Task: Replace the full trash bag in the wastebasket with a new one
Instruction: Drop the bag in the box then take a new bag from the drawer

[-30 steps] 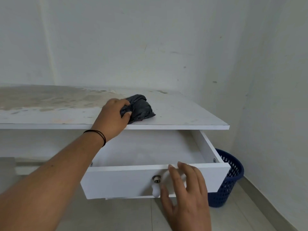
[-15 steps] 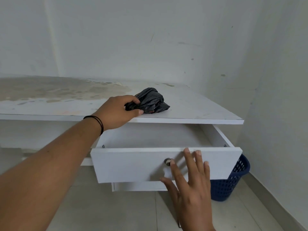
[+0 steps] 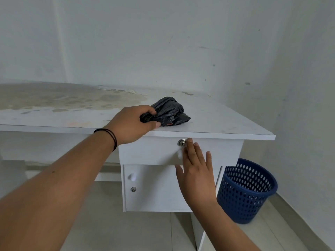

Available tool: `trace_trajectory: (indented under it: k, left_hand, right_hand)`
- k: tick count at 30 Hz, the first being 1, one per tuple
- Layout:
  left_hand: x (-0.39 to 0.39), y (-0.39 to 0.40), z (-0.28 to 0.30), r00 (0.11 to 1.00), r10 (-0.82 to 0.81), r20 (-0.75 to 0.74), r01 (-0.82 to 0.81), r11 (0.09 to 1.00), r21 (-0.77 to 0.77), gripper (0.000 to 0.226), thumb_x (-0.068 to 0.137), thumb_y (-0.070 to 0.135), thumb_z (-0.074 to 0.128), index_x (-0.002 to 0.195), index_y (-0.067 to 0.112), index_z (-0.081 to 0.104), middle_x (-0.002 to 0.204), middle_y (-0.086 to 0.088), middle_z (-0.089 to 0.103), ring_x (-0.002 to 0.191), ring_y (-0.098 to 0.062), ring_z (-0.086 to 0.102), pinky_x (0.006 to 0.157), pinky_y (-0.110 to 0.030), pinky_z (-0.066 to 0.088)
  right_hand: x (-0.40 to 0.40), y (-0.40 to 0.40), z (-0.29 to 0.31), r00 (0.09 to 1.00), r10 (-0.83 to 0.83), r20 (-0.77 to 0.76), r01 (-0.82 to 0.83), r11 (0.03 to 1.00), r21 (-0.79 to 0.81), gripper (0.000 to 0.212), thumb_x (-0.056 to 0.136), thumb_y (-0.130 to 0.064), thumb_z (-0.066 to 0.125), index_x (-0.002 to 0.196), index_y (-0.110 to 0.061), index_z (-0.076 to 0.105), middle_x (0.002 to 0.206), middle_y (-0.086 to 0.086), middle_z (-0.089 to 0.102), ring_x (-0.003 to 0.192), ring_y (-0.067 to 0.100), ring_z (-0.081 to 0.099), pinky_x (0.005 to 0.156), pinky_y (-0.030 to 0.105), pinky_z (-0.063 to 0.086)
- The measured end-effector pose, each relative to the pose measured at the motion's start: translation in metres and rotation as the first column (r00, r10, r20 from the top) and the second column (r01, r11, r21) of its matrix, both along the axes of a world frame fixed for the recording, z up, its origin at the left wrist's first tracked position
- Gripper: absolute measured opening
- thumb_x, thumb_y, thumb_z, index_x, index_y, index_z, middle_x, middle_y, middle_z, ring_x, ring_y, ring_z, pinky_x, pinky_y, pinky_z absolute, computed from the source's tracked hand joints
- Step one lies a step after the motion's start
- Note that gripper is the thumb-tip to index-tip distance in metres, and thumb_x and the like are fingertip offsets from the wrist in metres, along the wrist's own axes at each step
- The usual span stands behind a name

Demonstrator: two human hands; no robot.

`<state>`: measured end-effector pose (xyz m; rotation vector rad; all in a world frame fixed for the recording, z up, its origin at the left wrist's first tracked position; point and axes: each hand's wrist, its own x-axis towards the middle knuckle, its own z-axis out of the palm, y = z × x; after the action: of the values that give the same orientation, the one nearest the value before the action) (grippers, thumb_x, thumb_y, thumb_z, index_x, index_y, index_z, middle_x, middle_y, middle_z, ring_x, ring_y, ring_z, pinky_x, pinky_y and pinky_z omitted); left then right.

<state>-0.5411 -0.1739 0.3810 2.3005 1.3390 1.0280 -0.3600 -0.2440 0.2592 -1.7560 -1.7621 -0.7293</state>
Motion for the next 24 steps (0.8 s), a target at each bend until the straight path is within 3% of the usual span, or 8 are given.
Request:
trace_trajectory:
  k: [3,6,8,14,20,24]
  left_hand:
    - [0.0,0.001,-0.002,1.0,0.022,-0.014,-0.021,0.999,0.029,0.021,0.083,0.043,0.062,0.102,0.035,0.06,0.08,0.008,0.063,0.064,-0.01,0.054,0.057,-0.022,0.039]
    - [0.0,0.002,-0.003,0.999,0.039,-0.023,-0.038,0.998,0.052,0.02,0.083,0.044,0.061,0.101,0.036,0.059,0.077,0.011,0.06,0.064,-0.008,0.053,0.056,-0.021,0.036]
    - [0.0,0.003,-0.004,0.999,0.042,-0.027,-0.04,0.997,0.059,0.02,0.083,0.044,0.061,0.102,0.037,0.059,0.076,0.012,0.06,0.063,-0.006,0.053,0.055,-0.02,0.036]
    - [0.0,0.002,-0.004,0.998,0.05,-0.025,-0.049,0.996,0.073,0.022,0.083,0.044,0.061,0.103,0.036,0.059,0.074,0.016,0.057,0.063,-0.003,0.052,0.053,-0.019,0.033]
    - [0.002,-0.002,-0.004,0.998,0.053,-0.024,-0.051,0.995,0.085,0.02,0.085,0.042,0.06,0.103,0.034,0.06,0.072,0.017,0.055,0.061,-0.001,0.05,0.052,-0.018,0.031]
    - [0.003,-0.005,-0.003,0.998,0.05,-0.024,-0.047,0.993,0.106,0.019,0.086,0.04,0.059,0.103,0.032,0.061,0.078,0.018,0.058,0.065,-0.001,0.052,0.054,-0.018,0.032]
  right_hand:
    - [0.005,0.016,0.006,0.998,-0.031,0.06,0.039,0.989,-0.141,0.058,0.078,-0.015,0.065,0.133,-0.004,0.05,0.143,0.014,0.045,0.133,0.031,0.041,0.106,0.057,0.027]
    - [0.014,0.031,0.007,0.997,0.026,0.074,-0.006,0.966,-0.258,0.062,0.09,-0.012,0.037,0.148,-0.009,0.018,0.158,0.009,0.014,0.146,0.026,0.01,0.115,0.052,0.004]
    - [0.017,0.036,0.008,0.997,0.029,0.077,-0.005,0.956,-0.293,0.064,0.089,-0.009,0.034,0.149,-0.011,0.012,0.158,0.007,0.01,0.146,0.024,0.006,0.115,0.05,0.003]
    - [0.016,0.047,0.016,0.998,0.022,0.055,0.0,0.927,-0.374,0.069,0.089,-0.009,0.037,0.15,-0.014,0.006,0.158,0.003,0.008,0.146,0.023,0.005,0.114,0.053,0.003]
    - [0.02,0.048,0.036,0.999,0.044,-0.006,-0.042,0.89,-0.455,0.067,0.088,-0.01,0.041,0.149,-0.021,0.016,0.152,0.003,0.027,0.141,0.022,0.02,0.114,0.052,0.013]
    - [0.024,0.021,0.044,0.984,0.094,-0.149,-0.152,0.875,-0.459,0.063,0.092,-0.021,0.044,0.149,-0.022,0.016,0.152,0.003,0.031,0.137,0.022,0.031,0.111,0.046,0.024]
